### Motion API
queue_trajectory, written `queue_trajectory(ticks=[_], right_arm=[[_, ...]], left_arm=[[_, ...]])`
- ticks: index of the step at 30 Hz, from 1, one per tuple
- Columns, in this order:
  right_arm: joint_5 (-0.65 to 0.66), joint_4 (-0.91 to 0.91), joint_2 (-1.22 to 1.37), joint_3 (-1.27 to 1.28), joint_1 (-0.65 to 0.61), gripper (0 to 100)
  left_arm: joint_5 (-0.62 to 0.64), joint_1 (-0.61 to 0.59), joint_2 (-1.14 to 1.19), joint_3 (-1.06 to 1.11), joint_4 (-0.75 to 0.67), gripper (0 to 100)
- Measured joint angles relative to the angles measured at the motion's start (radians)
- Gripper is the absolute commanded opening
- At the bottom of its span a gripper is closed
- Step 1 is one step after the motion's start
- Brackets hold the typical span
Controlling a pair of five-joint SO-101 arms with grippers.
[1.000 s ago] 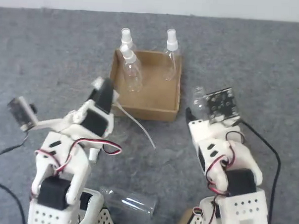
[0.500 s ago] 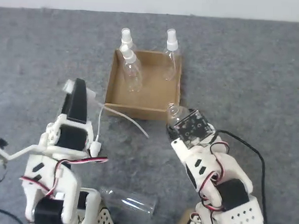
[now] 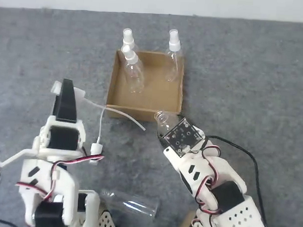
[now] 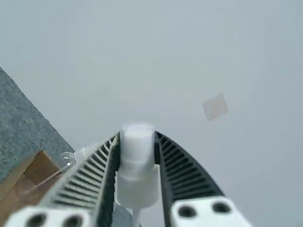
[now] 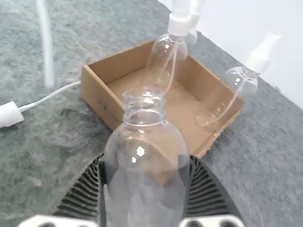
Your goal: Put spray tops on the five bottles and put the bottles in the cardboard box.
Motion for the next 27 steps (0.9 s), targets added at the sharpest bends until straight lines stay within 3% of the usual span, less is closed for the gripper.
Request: queue_trajectory(ticks=[11,27], right_arm=[[0.049,-0.066,0.002,0.077,-0.068,1.7],[0.092,-0.109,0.002,0.1,-0.069,1.8]], left_arm=[[0.021,-0.02,0.0,0.0,-0.014,1],[0.021,-0.018,0.0,0.028,-0.015,1]])
